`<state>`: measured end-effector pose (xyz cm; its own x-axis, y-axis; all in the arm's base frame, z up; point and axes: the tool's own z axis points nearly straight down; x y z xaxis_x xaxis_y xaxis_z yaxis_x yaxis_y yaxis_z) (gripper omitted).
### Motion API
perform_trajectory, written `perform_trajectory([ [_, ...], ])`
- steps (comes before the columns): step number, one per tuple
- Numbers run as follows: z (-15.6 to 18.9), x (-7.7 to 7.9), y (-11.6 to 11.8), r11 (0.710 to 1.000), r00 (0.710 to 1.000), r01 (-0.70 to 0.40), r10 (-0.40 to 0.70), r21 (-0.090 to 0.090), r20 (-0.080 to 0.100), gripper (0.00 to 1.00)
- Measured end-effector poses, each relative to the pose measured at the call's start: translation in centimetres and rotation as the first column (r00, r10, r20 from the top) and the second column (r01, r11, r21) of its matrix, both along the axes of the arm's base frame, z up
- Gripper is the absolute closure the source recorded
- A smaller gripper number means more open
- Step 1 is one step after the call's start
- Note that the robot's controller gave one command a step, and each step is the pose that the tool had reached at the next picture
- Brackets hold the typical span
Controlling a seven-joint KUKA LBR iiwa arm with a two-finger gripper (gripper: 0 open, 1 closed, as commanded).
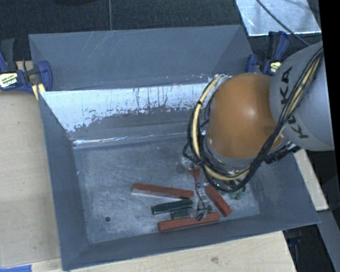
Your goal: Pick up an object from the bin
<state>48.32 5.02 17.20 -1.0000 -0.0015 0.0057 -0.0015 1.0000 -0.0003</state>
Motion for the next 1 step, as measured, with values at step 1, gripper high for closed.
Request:
perform_trajectory([
  [1, -10.52, 1.59, 1.23, 0.996, 0.996, -0.092, 0.092, 0.000, 0.001, 0.00],
])
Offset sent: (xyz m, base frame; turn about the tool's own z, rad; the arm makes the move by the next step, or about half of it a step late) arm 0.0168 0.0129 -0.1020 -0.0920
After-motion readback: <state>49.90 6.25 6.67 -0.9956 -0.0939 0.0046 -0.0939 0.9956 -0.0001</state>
